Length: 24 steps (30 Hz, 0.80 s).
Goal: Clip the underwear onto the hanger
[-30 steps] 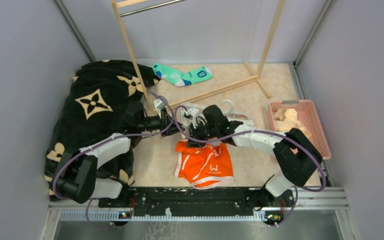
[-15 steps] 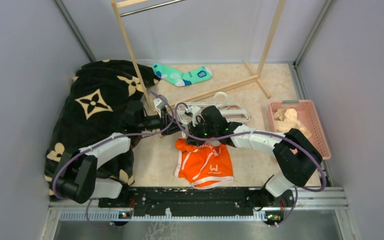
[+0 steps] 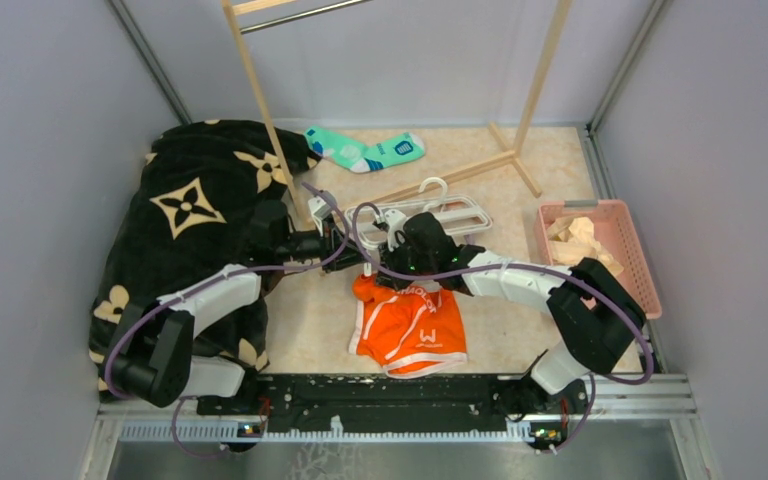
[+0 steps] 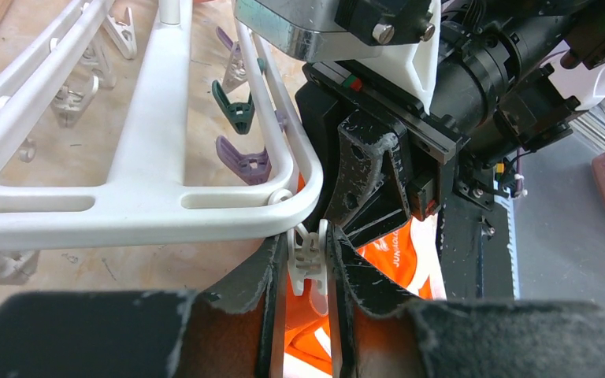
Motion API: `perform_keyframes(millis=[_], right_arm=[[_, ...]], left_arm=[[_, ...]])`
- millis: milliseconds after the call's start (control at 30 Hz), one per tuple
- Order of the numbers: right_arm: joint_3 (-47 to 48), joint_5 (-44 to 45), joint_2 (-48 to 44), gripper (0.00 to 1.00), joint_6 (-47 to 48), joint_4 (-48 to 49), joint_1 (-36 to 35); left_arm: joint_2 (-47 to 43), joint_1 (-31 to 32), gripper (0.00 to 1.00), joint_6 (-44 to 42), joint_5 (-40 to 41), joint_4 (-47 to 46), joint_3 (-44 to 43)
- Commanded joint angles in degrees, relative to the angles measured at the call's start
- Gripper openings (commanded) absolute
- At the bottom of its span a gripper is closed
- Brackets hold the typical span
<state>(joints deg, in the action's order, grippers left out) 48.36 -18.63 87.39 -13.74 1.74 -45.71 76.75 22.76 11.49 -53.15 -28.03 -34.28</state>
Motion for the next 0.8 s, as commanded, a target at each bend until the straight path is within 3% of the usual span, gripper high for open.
perform_keyframes(millis=[0,767], right_arm=[[1.0,0.0,-1.9,0.00,-0.2,1.3,-0.1],[5.3,-3.6,0.1,0.00,-2.3,-0.6,-0.3]], left_arm=[[-1.0,0.6,0.00,-2.5,-3.4,0.8,-2.7],[-0.5,1.4,0.00,-3.1,-2.1,1.4,-2.9]])
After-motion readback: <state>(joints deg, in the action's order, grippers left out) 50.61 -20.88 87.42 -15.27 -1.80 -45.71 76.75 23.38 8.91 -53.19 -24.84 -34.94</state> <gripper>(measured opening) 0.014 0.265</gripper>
